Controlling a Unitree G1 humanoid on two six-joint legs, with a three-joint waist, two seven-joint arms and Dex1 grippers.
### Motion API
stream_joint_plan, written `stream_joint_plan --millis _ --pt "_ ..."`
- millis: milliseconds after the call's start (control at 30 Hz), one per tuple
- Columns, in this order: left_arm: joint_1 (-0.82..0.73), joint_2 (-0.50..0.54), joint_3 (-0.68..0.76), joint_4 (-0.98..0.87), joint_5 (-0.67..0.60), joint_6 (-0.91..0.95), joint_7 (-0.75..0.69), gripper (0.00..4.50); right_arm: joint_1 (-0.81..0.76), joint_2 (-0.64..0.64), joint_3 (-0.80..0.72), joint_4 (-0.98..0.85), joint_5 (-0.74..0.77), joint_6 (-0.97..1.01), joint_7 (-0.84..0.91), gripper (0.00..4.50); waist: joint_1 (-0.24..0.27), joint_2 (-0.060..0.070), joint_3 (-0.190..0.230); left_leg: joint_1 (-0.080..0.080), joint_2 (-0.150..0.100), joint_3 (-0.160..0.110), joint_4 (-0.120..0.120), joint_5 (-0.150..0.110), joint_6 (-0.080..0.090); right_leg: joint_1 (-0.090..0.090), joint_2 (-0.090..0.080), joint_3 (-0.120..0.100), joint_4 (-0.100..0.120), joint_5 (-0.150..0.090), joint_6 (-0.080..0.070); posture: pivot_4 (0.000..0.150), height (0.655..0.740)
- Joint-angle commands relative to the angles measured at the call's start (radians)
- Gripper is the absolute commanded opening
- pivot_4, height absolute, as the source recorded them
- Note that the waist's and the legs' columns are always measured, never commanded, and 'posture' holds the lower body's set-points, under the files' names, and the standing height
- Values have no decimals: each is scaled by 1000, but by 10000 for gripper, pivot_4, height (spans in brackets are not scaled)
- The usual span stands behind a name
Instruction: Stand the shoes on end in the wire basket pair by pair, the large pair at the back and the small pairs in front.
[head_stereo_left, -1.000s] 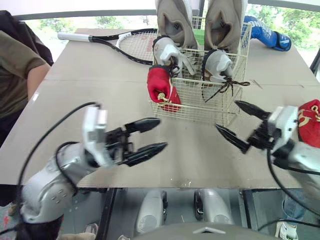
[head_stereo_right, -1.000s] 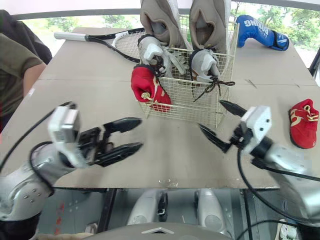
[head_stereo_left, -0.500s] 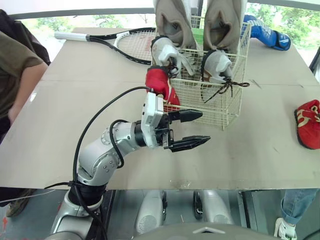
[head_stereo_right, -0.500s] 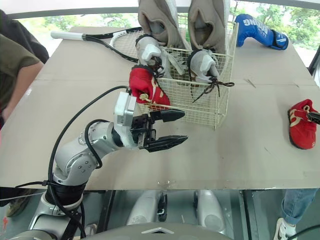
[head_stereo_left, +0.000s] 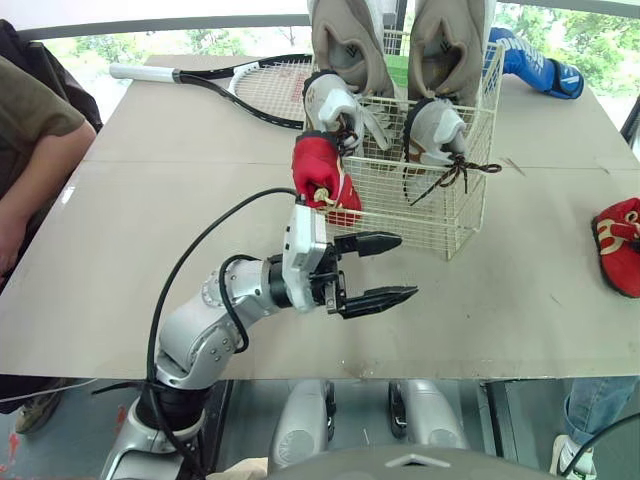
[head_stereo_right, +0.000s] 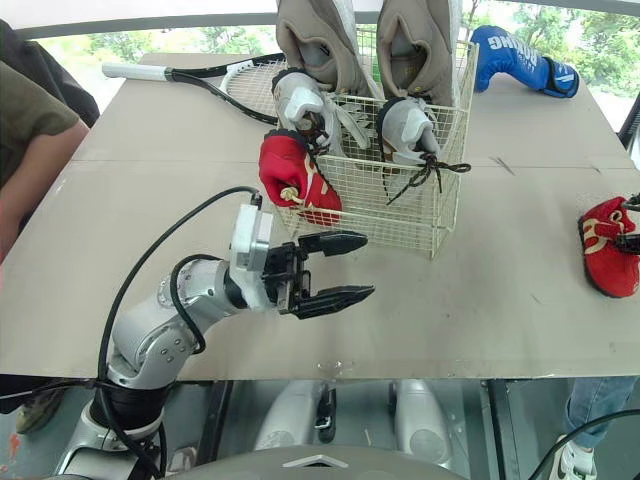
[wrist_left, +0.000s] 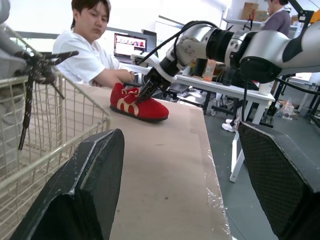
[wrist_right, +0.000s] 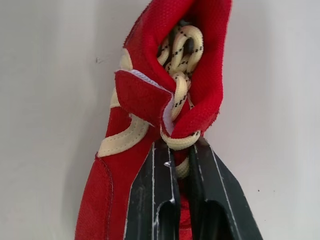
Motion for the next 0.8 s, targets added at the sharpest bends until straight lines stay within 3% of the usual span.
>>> stream_joint_plan --millis 33,100,200,267,367,433,533,633,800 --pt "-42 10 29 -28 -51 16 -24 39226 65 -29 -125 -80 46 11 17 415 3 0 0 0 0 0 0 0 0 0 0 0 0 1 1 1500 7400" --pt "-74 10 28 2 -57 25 -41 39226 139 -23 -255 -195 107 65 -4 415 3 1 0 0 0 0 0 0 0 0 0 -1 0 1 2 1500 7400" --pt "-118 4 26 51 -58 27 -73 39226 350 77 -608 -629 227 161 -53 415 8 2 0 0 0 0 0 0 0 0 0 -1 1 1 3 1500 7400" --pt "-126 -19 46 78 -68 16 -71 39226 428 206 -770 -962 308 178 -119 415 1 4 -1 0 1 -1 0 0 0 0 2 0 1 1 5 1500 7400" --pt "-85 -56 90 94 -54 -20 -29 39226 435 444 -836 -1345 458 71 -245 415 -11 6 -2 1 2 -2 -1 0 0 0 3 2 2 -1 9 1500 7400" --pt "-55 -77 119 100 -32 -53 -1 39226 421 566 -813 -1502 511 -13 -314 415 -12 6 -1 2 3 -3 -1 0 -1 0 5 1 2 -1 10 1500 7400" --pt "19 -80 208 106 -32 -131 -16 39226 409 764 -610 -1651 447 -161 -434 415 -11 6 -2 3 3 -3 0 0 -1 0 5 2 3 -1 9 1500 7400" --pt "82 -41 324 121 -107 -136 -58 39226 446 894 -365 -1679 255 -317 -508 415 -11 6 -2 2 3 -2 0 0 -1 0 4 4 3 -1 6 1500 7400" --pt "194 92 478 167 -181 -116 -206 39226 491 968 -74 -1589 -37 -593 -555 415 -7 4 -2 1 1 -1 0 0 -1 -1 -1 4 3 -1 1 1500 7400"
